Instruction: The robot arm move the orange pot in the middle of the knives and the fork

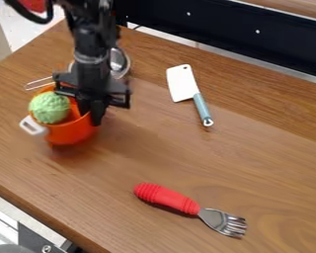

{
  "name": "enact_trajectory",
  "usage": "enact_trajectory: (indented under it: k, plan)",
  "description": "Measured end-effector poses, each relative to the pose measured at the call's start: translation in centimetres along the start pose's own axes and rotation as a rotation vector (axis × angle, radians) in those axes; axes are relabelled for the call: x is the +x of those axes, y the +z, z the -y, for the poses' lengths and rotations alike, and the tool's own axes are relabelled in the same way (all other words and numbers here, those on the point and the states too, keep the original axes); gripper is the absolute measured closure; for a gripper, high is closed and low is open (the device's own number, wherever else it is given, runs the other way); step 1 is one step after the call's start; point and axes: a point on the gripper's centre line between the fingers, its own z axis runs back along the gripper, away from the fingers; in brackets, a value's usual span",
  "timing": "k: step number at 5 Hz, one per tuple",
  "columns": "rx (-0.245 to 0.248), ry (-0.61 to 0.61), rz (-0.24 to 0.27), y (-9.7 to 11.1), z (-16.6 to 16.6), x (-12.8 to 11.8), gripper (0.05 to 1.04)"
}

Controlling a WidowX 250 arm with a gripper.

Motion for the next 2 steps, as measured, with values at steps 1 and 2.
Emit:
enact_trajectory:
  k: [1, 2]
  plan:
    - [-0.034, -0.046, -0.011, 1.5, 1.7, -0.1, 1.016]
    - [-0.093, -0.101, -0.015, 2.4, 4.6, -0.3, 1.016]
